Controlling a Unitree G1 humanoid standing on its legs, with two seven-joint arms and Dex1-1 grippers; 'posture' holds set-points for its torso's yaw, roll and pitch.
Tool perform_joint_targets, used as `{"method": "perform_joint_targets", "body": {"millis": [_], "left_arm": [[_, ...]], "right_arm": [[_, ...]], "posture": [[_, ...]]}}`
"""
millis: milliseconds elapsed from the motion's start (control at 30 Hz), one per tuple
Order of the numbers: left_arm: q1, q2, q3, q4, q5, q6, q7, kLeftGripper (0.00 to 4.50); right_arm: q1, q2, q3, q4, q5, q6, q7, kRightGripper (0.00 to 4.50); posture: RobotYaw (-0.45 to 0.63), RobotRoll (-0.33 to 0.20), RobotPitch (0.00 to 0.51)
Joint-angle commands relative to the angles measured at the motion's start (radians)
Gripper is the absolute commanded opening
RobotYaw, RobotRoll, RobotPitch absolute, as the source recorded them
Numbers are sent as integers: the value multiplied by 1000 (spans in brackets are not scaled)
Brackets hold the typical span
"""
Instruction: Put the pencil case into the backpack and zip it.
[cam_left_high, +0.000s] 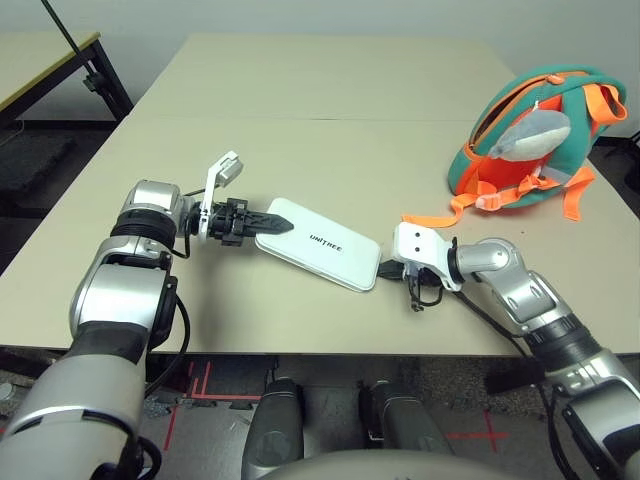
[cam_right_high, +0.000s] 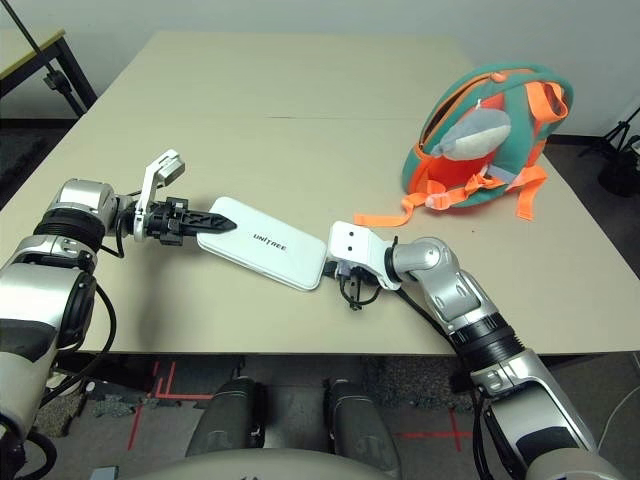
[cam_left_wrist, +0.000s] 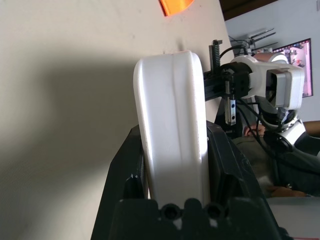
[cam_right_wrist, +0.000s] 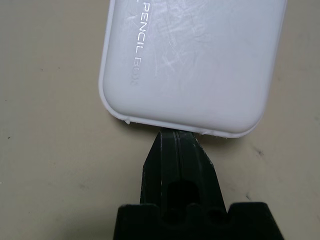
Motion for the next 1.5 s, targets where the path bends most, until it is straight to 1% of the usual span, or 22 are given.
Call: {"method": "perform_joint_targets", "body": {"millis": [33, 167, 267, 400, 433, 600, 633, 700, 900, 933, 1000, 1067, 1167, 1267, 1367, 1500], "left_arm": [[23, -33, -18, -9, 14, 13, 75, 1521], [13, -45, 29, -18, -23, 35, 100, 1467], [10, -49, 47, -25, -39, 49, 117, 1453], [10, -54, 68, -40, -63, 65, 134, 1437], [8, -55, 83, -44, -75, 72, 145, 1437], [7, -57, 137, -64, -119, 91, 185, 1436], [4, -57, 155, -63, -131, 95, 200, 1436], [-5, -58, 194, -64, -160, 103, 222, 1436], [-14, -70, 287, -81, -225, 105, 307, 1435], [-18, -72, 310, -88, -241, 109, 319, 1435], [-25, -71, 355, -105, -275, 117, 342, 1435], [-28, -71, 382, -119, -298, 122, 365, 1435], [-42, -69, 423, -132, -331, 126, 397, 1435], [-49, -70, 446, -155, -358, 132, 426, 1435], [-44, -71, 465, -185, -386, 140, 452, 1435], [-27, -68, 495, -228, -420, 155, 491, 1435]], "right_arm": [[24, -17, -33, -17, 17, 10, -23, 0], [56, -38, -93, -26, 34, 32, -80, 0], [75, -53, -136, -42, 53, 55, -104, 594], [109, -76, -216, -75, 96, 99, -141, 2006], [122, -85, -249, -82, 108, 111, -157, 2455], [200, -130, -404, -116, 164, 162, -224, 4364], [216, -138, -445, -122, 180, 173, -242, 4500], [249, -152, -533, -131, 209, 193, -284, 4500], [322, -160, -698, -156, 279, 233, -362, 4500], [334, -154, -746, -164, 297, 243, -388, 4500], [326, -135, -850, -155, 316, 242, -486, 4500], [303, -124, -896, -129, 314, 233, -562, 4500], [240, -102, -909, -82, 342, 233, -608, 4500], [175, -98, -900, -13, 359, 212, -616, 4500], [105, -112, -868, 63, 362, 192, -594, 4500], [48, -126, -837, 125, 361, 170, -566, 4500]], "posture": [[68, 0, 92], [64, 0, 92], [58, 0, 93], [57, 0, 94], [56, 0, 95], [56, 0, 95], [56, 0, 95], [49, 0, 90], [37, 0, 78], [37, 0, 78], [37, 0, 78], [28, 0, 75], [26, 0, 71], [32, 0, 68], [41, 0, 69], [58, 0, 71]]}}
